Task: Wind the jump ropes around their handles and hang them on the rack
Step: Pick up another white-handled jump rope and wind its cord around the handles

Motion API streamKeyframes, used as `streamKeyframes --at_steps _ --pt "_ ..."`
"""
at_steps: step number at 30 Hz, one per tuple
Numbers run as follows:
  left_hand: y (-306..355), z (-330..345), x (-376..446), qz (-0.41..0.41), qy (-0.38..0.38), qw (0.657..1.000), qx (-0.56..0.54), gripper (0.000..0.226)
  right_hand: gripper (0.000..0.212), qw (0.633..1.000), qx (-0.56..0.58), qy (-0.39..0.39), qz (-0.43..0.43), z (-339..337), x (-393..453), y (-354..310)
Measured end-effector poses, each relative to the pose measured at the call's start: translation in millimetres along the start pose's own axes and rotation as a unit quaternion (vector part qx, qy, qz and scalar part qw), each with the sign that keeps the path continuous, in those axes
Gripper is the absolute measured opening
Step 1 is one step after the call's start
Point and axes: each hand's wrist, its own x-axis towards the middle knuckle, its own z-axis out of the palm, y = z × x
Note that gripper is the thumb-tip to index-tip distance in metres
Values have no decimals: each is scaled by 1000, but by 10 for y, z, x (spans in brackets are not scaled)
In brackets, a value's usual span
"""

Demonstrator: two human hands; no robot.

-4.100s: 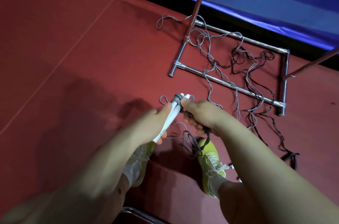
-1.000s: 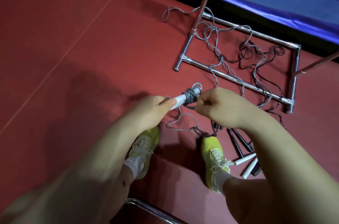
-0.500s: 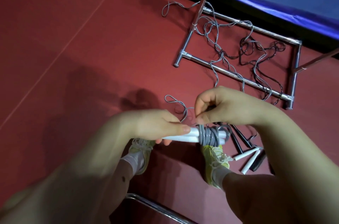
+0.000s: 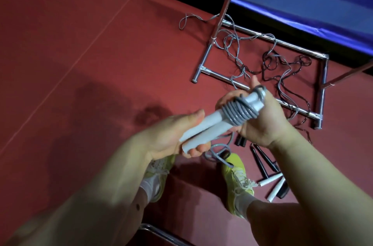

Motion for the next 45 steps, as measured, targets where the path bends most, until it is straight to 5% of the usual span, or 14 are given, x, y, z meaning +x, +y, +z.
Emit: streamKeyframes --at_steps 5,8,10,21,26,33,37,40,42,45 --pt "102 -19 28 1 24 996 -89 55 79 992 -65 -98 -53 119 74 56" --pt "114 -13 52 -36 110 987 -112 52 38 956 -277 21 -95 138 105 146" --pt "99 -22 75 -55 158 982 -92 54 33 922 -373 71 -78 140 115 175" --pt "65 -30 128 -44 247 968 -25 51 53 870 -467 148 -60 135 123 180" --pt "63 -21 126 7 350 924 155 35 84 920 -374 115 -1 170 132 215" --pt "-27 -33 164 75 337 900 266 14 70 929 -352 111 26 214 123 230" --pt "-34 -38 155 91 330 893 294 21 53 918 -377 121 -2 242 121 213" --pt "-26 -51 124 68 289 915 272 29 49 910 -393 129 -25 259 108 210" --pt "-22 -37 103 28 236 958 162 35 43 917 -371 137 -45 260 100 207" --pt "0 -1 71 -57 130 989 34 73 33 950 -262 148 -77 248 97 192"
